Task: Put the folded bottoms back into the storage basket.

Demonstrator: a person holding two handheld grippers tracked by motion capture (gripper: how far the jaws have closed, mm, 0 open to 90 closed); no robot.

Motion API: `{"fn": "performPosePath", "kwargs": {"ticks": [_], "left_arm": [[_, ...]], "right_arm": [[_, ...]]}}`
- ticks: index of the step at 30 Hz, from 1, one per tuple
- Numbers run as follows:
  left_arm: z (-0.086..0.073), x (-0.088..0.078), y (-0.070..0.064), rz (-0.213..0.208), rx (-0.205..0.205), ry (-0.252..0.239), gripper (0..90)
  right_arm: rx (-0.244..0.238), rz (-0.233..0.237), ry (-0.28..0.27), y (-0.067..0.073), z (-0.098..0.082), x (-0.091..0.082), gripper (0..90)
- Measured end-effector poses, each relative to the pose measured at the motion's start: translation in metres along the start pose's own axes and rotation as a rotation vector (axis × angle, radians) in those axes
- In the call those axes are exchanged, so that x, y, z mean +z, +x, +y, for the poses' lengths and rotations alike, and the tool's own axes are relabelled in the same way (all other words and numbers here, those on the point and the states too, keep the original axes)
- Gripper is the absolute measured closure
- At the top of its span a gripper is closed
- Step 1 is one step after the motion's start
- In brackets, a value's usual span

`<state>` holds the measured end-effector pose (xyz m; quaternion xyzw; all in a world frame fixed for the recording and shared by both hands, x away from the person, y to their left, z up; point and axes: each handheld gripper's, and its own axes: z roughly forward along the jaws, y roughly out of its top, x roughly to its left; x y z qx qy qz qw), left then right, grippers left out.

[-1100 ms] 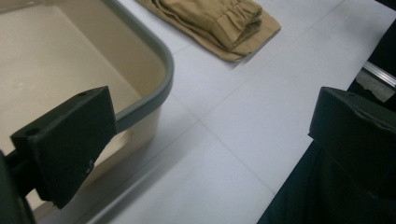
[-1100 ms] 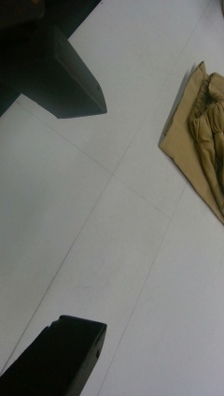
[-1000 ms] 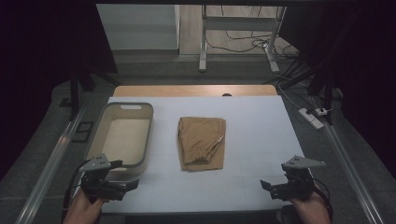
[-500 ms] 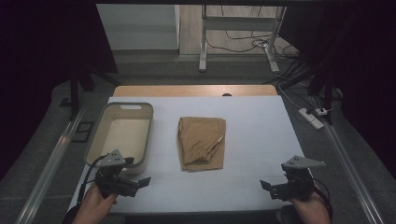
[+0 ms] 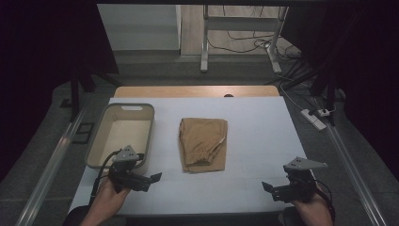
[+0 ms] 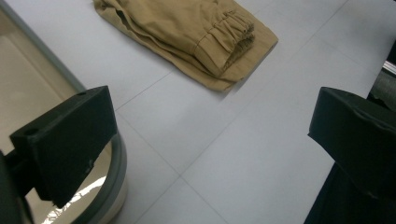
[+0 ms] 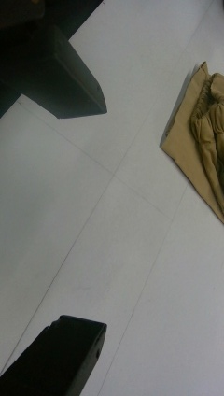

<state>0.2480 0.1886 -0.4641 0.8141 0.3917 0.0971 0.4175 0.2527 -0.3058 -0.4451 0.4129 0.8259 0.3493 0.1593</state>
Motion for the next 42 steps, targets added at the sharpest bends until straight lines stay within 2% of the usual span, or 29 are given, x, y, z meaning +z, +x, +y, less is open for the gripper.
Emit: {"fn": "performPosePath", "kwargs": {"ticks": [7,11,15,18,23,29,34,37,40,42], "left_arm": [[0.007,0.014,-0.002,0.008,0.012,0.016,0.6],[0.012,0.022,-0.001,-0.022,0.005,0.009,1.3],[0.017,0.032,0.0,-0.042,0.017,0.019,1.5],[0.021,0.04,-0.002,-0.04,0.033,0.038,1.3],[0.027,0.052,-0.004,-0.049,0.043,0.036,1.2],[0.032,0.067,-0.007,-0.01,0.065,0.035,1.2],[0.035,0.081,-0.013,0.005,0.09,0.067,1.3],[0.038,0.09,-0.014,0.007,0.083,0.079,0.9],[0.042,0.099,-0.013,-0.01,0.044,0.082,0.9],[0.045,0.106,-0.013,0.0,0.051,0.093,0.9]], "right_arm": [[-0.003,0.002,0.002,0.0,0.0,0.0,0.0],[-0.013,0.006,0.004,0.001,0.0,0.0,0.0],[-0.015,0.008,0.005,0.001,0.0,0.0,0.0],[-0.016,0.009,0.005,0.001,0.0,0.0,0.0],[-0.018,0.011,0.006,0.001,0.0,0.0,0.0],[-0.025,0.01,0.007,0.002,0.0,0.001,0.0],[-0.03,0.012,0.009,0.003,0.0,0.001,0.0],[-0.033,0.013,0.009,0.003,0.0,0.001,0.0],[-0.038,0.011,0.012,0.003,0.0,0.001,0.0],[-0.041,0.011,0.014,0.003,0.0,0.001,0.0]]}}
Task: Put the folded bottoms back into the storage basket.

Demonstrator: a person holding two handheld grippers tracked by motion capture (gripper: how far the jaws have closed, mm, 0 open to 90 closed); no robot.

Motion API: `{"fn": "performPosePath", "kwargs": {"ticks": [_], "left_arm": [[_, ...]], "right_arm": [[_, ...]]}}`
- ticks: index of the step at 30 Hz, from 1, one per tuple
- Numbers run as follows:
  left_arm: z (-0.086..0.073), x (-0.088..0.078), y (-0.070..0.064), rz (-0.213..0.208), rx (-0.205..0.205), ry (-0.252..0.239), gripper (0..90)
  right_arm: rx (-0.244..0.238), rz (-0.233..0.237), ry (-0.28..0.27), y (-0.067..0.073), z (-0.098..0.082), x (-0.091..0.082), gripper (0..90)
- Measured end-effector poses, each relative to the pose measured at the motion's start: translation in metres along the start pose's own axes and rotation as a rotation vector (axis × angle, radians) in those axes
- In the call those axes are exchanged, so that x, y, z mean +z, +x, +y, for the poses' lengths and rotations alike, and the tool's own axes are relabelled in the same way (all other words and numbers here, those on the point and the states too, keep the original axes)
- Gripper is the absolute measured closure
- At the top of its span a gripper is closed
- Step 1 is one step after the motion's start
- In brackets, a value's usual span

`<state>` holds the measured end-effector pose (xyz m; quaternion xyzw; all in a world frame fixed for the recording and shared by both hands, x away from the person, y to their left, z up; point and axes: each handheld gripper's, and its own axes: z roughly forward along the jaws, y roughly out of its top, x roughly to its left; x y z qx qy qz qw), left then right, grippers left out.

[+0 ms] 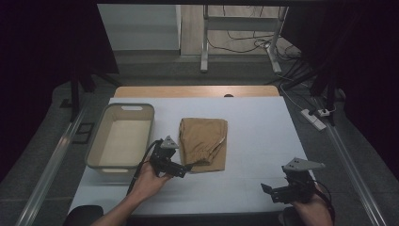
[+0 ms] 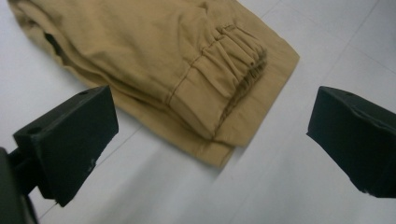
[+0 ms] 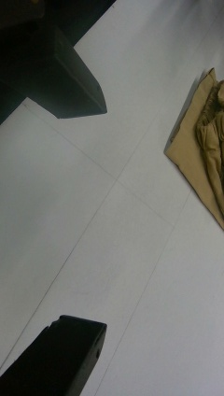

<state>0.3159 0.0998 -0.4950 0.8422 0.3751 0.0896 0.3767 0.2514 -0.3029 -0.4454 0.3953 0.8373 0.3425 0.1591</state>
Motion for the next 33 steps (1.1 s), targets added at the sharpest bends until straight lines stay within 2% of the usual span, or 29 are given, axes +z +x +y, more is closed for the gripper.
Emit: {"fn": "performPosePath", "kwargs": {"ticks": [2,7,13,15,19,22,24,30,33], "left_arm": [[0.003,0.007,0.001,0.006,0.01,0.011,0.6],[0.009,0.021,0.008,0.014,-0.006,0.017,0.0],[0.011,0.036,0.018,0.056,-0.043,0.051,0.0],[0.011,0.04,0.022,0.082,-0.045,0.074,0.0],[0.008,0.046,0.029,0.104,-0.066,0.109,0.0],[0.005,0.053,0.034,0.1,-0.084,0.128,0.0],[0.004,0.057,0.037,0.068,-0.099,0.136,0.0],[0.0,0.057,0.034,0.078,-0.073,0.116,0.7],[0.002,0.054,0.032,0.062,-0.069,0.121,8.9]], "right_arm": [[-0.001,0.003,-0.001,0.0,0.0,0.0,0.0],[-0.005,0.008,0.0,0.0,0.0,0.0,0.0],[-0.012,0.008,0.003,0.001,0.0,0.001,0.0],[-0.014,0.008,0.004,0.001,0.0,0.001,0.0],[-0.018,0.008,0.008,0.001,0.0,0.001,0.0],[-0.018,0.008,0.01,0.002,0.0,0.001,0.0],[-0.022,0.007,0.012,0.002,0.0,0.001,0.0],[-0.027,0.006,0.016,0.002,0.0,0.002,0.0],[-0.032,0.004,0.019,0.003,0.0,0.002,0.0]]}}
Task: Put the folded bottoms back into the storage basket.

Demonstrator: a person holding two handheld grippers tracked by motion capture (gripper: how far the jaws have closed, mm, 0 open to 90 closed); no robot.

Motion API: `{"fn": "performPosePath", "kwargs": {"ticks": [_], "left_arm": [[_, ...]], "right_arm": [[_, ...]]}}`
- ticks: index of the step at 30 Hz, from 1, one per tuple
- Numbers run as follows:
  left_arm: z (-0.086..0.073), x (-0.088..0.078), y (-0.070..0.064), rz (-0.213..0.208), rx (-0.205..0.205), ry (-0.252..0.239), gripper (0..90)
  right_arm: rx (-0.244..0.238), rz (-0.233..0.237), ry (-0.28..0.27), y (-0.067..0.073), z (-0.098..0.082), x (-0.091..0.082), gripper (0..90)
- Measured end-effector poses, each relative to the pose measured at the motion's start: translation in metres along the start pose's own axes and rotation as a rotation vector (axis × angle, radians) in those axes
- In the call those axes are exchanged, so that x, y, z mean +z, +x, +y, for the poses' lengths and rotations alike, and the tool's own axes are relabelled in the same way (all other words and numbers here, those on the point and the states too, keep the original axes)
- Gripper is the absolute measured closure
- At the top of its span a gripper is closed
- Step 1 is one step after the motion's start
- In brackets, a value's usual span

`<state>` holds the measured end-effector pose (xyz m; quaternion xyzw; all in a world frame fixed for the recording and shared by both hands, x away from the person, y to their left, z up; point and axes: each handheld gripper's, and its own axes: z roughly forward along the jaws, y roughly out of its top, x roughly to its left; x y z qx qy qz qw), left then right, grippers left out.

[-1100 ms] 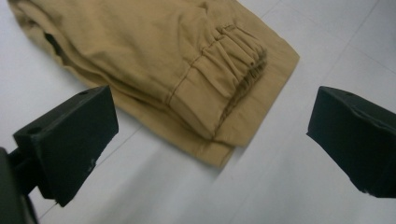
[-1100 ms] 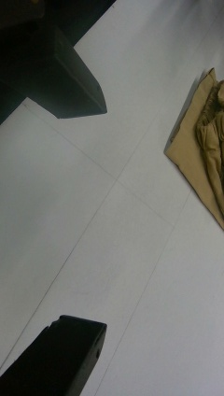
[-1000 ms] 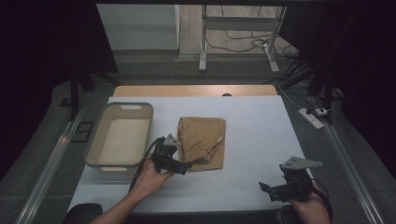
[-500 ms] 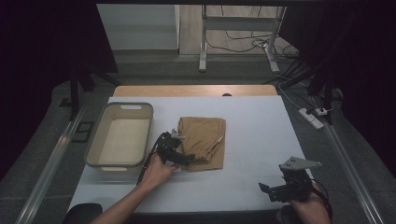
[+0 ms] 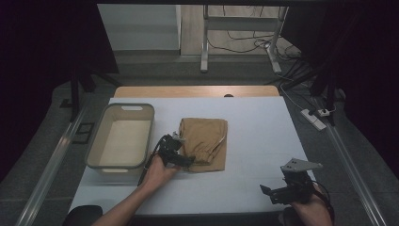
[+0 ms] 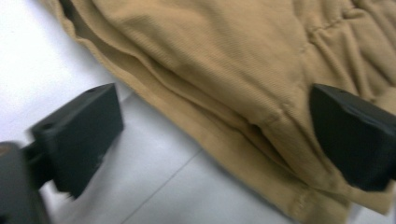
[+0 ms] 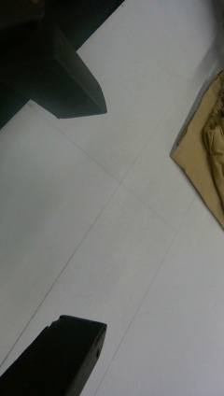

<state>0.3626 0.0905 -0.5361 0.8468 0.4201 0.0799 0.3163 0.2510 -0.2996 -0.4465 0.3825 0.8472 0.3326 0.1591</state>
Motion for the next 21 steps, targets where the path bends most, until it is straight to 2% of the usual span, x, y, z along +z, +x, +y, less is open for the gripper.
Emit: {"fn": "performPosePath", "kwargs": {"ticks": [8,10,13,16,20,21], "left_arm": [[0.0,-0.006,-0.009,-0.084,-0.022,0.0,53.1],[0.001,-0.006,-0.011,-0.096,-0.023,0.007,61.2],[0.002,-0.007,-0.013,-0.095,-0.006,0.008,68.8],[0.002,-0.007,-0.014,-0.089,0.013,0.005,72.4],[0.001,-0.007,-0.013,-0.096,-0.005,0.001,73.5],[0.001,-0.007,-0.013,-0.097,-0.005,0.001,73.5]], "right_arm": [[-0.005,-0.001,0.007,0.0,0.0,0.001,0.0],[-0.008,0.0,0.007,0.0,0.001,0.001,0.0],[-0.002,0.002,0.007,0.0,0.001,0.001,0.0],[0.013,0.013,-0.007,0.0,0.001,-0.001,0.0],[0.036,0.057,-0.04,-0.001,0.002,-0.002,0.0],[0.029,0.056,-0.041,-0.001,0.003,-0.001,0.0]]}}
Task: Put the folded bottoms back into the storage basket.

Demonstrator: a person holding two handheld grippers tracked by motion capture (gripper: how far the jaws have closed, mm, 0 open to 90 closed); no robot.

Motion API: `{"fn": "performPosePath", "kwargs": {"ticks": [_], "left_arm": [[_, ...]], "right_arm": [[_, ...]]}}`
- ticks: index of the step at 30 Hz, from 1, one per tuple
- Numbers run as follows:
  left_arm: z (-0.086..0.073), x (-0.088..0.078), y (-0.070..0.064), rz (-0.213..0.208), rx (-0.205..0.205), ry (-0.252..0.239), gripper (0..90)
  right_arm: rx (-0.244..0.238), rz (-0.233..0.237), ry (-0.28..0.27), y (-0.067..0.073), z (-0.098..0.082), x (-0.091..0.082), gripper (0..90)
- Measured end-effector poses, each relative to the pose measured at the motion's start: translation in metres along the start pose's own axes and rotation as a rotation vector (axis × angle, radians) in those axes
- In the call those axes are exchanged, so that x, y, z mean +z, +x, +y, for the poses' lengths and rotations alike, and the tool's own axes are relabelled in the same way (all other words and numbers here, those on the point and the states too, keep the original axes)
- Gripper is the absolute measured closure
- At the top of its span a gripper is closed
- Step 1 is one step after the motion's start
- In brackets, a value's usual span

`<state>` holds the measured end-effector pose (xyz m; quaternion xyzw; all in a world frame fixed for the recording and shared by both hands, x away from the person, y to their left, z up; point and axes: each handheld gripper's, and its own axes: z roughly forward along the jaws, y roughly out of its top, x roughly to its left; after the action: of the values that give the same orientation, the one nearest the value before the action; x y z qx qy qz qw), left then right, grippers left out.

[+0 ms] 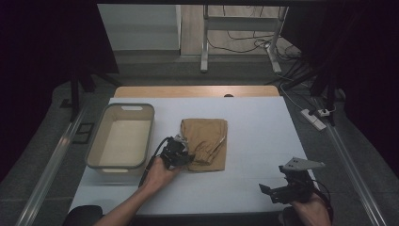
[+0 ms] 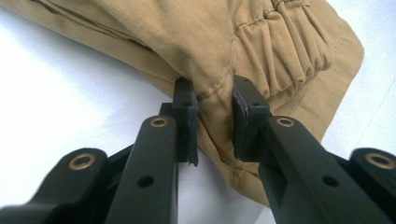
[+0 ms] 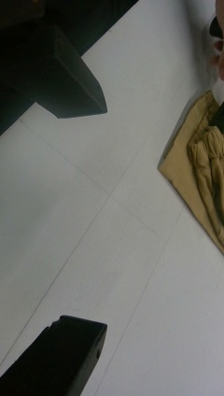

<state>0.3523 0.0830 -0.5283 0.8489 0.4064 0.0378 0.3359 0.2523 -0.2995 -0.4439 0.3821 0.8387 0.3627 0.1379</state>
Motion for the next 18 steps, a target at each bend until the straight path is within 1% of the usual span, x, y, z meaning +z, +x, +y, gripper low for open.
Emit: {"fn": "performPosePath", "kwargs": {"ticks": [2,3,5,7,9,12,14,15,18], "left_arm": [[0.001,0.0,-0.001,0.007,0.002,0.006,73.4],[0.001,0.0,-0.002,0.013,0.007,0.008,73.5],[0.002,0.0,-0.002,0.018,0.004,0.011,73.4],[0.002,0.0,-0.002,0.015,-0.001,0.015,73.4],[0.002,0.0,-0.002,0.014,-0.004,0.016,73.3],[0.002,0.0,-0.003,0.021,-0.005,0.014,73.3],[0.002,0.0,-0.004,0.024,-0.005,0.013,73.2],[0.002,0.0,-0.003,0.023,-0.007,0.013,73.1],[0.002,0.0,-0.003,0.021,-0.011,0.014,73.0]], "right_arm": [[-0.016,-0.006,-0.009,0.002,0.002,0.002,0.0],[-0.031,-0.01,-0.017,0.003,0.003,0.003,0.0],[-0.045,-0.005,-0.032,0.005,0.005,0.005,0.0],[-0.045,0.008,-0.04,0.005,0.007,0.007,0.0],[-0.032,0.024,-0.046,0.006,0.01,0.01,0.0],[-0.023,0.052,-0.059,0.007,0.015,0.015,0.0],[-0.014,0.065,-0.077,0.008,0.019,0.018,0.0],[-0.012,0.068,-0.08,0.009,0.02,0.019,0.0],[-0.029,0.067,-0.085,0.011,0.024,0.024,0.0]]}}
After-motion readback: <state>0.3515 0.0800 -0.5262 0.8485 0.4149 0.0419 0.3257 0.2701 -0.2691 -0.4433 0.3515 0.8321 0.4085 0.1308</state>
